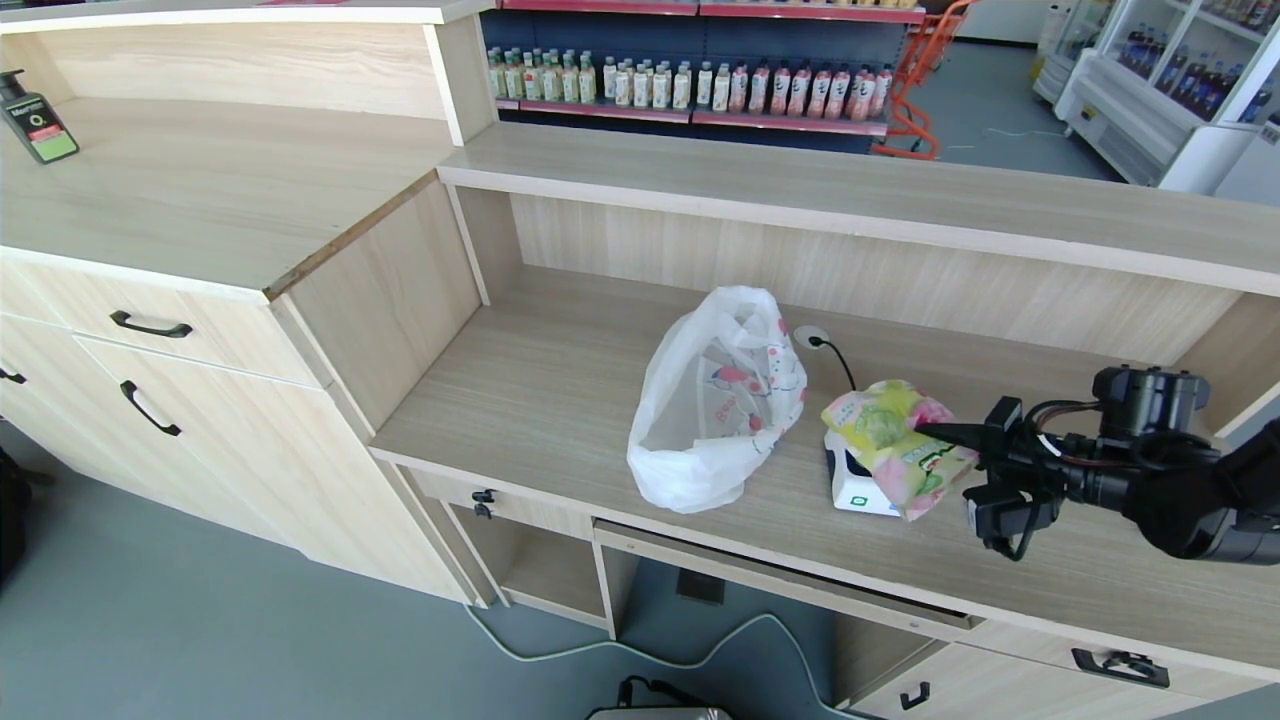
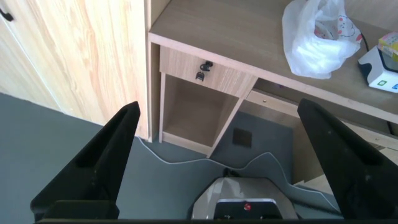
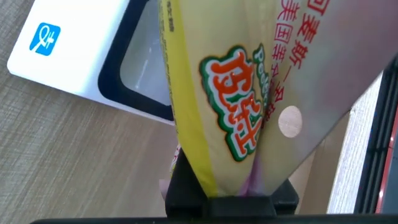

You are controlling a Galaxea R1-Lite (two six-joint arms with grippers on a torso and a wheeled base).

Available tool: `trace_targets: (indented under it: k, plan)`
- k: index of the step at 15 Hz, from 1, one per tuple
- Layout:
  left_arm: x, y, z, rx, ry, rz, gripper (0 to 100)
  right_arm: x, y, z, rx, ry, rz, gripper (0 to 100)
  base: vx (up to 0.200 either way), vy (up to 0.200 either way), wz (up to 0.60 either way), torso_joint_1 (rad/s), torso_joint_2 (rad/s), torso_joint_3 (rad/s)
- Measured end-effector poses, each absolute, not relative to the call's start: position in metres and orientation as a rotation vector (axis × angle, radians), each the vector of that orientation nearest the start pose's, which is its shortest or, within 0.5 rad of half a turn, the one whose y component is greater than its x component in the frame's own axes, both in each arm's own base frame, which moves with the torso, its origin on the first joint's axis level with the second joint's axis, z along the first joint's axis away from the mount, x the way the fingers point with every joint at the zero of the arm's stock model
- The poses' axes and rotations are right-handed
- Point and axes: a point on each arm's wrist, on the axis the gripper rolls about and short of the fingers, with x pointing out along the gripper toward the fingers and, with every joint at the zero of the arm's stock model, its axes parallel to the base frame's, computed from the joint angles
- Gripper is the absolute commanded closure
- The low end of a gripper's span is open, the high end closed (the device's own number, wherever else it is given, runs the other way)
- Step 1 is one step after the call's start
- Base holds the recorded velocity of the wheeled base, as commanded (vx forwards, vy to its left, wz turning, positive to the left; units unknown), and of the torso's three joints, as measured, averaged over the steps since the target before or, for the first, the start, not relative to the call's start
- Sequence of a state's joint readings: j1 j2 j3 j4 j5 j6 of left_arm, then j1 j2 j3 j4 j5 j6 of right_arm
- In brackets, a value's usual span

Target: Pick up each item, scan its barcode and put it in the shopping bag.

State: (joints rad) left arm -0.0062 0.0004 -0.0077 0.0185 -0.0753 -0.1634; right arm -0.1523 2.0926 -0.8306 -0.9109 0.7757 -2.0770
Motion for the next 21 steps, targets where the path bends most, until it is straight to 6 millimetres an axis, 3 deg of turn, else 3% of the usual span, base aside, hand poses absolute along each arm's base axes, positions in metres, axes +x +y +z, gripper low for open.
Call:
trace_targets:
  k: [2,4,7,9,11,14,17,21]
  plan:
    - [-0.023,-0.002,0.076,-0.164,0.018,-0.08,0,0.36,-0.04,0.103,-1.745,-0.418,0.651,100,0.0,0.0,0.0,0.0,0.0,0.0]
    - [-0.023,-0.002,0.076,-0.164,0.018,-0.08,0,0.347,-0.042,0.138,-1.591,-0.39,0.59,100,0.0,0.0,0.0,0.0,0.0,0.0]
    - [-0.023,-0.002,0.076,-0.164,0.018,-0.08,0,0.31,-0.054,0.202,-1.243,-0.268,0.381,100,0.0,0.0,0.0,0.0,0.0,0.0]
    - [-0.023,-0.002,0.076,-0.164,0.018,-0.08,0,0.278,-0.066,0.233,-1.027,-0.205,0.195,100,0.0,0.0,0.0,0.0,0.0,0.0]
    - [-0.023,-0.002,0.076,-0.164,0.017,-0.08,0,0.241,-0.083,0.24,-0.944,-0.146,0.047,100,0.0,0.0,0.0,0.0,0.0,0.0]
    - [-0.023,-0.002,0.076,-0.164,0.017,-0.08,0,0.2,-0.095,0.233,-0.917,-0.076,-0.069,100,0.0,0.0,0.0,0.0,0.0,0.0]
    - [-0.023,-0.002,0.076,-0.164,0.017,-0.08,0,0.187,-0.082,0.238,-0.875,-0.118,-0.049,100,0.0,0.0,0.4,0.003,0.0,0.002]
    - [-0.023,-0.002,0.076,-0.164,0.017,-0.08,0,0.196,-0.048,0.254,-0.802,-0.158,-0.086,100,0.0,0.0,0.6,0.001,0.0,0.004]
